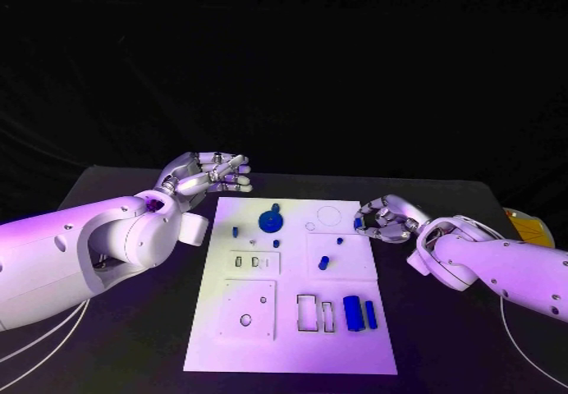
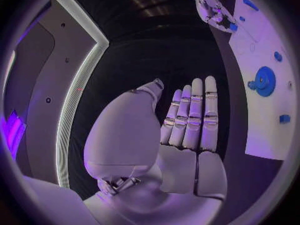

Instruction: Assemble the parts on the task board

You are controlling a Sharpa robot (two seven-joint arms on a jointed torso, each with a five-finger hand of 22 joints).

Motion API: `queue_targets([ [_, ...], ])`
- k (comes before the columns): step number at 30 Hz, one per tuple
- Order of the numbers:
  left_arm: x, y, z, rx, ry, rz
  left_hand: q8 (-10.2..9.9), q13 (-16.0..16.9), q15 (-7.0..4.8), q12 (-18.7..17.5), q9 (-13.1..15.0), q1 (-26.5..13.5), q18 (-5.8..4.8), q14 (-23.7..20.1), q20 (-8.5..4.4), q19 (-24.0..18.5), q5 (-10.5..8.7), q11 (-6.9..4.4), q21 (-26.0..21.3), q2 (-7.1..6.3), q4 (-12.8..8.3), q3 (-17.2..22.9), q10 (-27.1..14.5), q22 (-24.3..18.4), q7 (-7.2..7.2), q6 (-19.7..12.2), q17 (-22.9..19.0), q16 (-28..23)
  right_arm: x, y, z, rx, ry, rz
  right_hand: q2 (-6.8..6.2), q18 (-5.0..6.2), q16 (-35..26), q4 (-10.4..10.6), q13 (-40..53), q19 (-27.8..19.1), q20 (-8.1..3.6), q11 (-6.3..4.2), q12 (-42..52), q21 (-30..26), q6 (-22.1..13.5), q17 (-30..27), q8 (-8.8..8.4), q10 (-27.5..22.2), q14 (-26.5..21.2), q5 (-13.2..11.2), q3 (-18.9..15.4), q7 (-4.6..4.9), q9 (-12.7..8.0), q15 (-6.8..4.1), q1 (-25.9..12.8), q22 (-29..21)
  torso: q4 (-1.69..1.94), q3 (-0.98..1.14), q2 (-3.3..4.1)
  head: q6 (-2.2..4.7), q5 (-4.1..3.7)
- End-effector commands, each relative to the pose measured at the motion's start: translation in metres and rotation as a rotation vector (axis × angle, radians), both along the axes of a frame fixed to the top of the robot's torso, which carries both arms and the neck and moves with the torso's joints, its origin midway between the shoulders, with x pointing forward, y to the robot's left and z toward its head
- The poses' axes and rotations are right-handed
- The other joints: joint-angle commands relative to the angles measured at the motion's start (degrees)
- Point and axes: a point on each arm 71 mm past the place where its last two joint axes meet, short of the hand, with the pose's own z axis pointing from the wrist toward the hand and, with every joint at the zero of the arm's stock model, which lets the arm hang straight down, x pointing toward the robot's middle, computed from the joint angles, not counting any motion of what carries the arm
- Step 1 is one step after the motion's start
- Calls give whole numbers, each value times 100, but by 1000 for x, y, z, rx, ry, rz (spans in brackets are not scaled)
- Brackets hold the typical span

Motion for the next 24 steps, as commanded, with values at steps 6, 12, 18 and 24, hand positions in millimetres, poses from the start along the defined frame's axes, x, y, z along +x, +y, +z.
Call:
queue_targets([
  [6, -1, -3, 1, -9, -6, -18, 12, 2, -6, 7, 4, 17, 71, -41, -14, -41, -28, 24, 22, 30, -23, 6, 18, -7, -7, 5, 9, 27, 0, 2, -1, -9, 2, -1, 45, -111, 18, -3, 626, 342, -14, -8, 27, 35, 72, 1228, 35, 59, 525, -37, 38, -6, 4, -35, -17, 1217, -4, -2, -1, -17, 14],
  [12, -1, -3, 1, -8, -3, -20, 9, 1, -4, 3, 3, 16, 70, -42, -14, -41, -28, 27, 23, 29, -21, 5, 13, -7, -3, -2, 11, 27, 1, 2, -1, -8, -3, -8, 146, -123, 23, -5, 658, 373, -39, -46, 51, 69, 213, 1249, 90, 90, 530, -59, 123, -50, 10, -65, -25, 1252, 6, 1, -2, -39, 17],
  [18, -1, -3, 1, -7, -2, -20, 8, 0, -3, 0, 2, 15, 70, -43, -14, -42, -28, 29, 23, 29, -20, 5, 10, -7, -1, -5, 12, 26, 1, 4, 1, 2, -31, -10, 303, -145, 31, -45, 776, 431, -100, -128, 135, 134, 435, 1283, 220, 196, 538, -300, 268, -145, 44, -134, -26, 1318, -1, 0, 1, -44, 26],
  [24, 0, -3, 1, -6, -1, -19, 8, 0, -3, 0, 2, 15, 70, -43, -14, -42, -28, 29, 23, 29, -20, 5, 10, -7, -1, -5, 12, 26, 1, 5, 4, 11, -75, -33, 408, -159, 34, -66, 860, 468, -169, -218, 190, 174, 617, 1300, 375, 274, 542, -304, 326, -248, 108, -213, -52, 1358, -1, -1, 2, -48, 18],
])
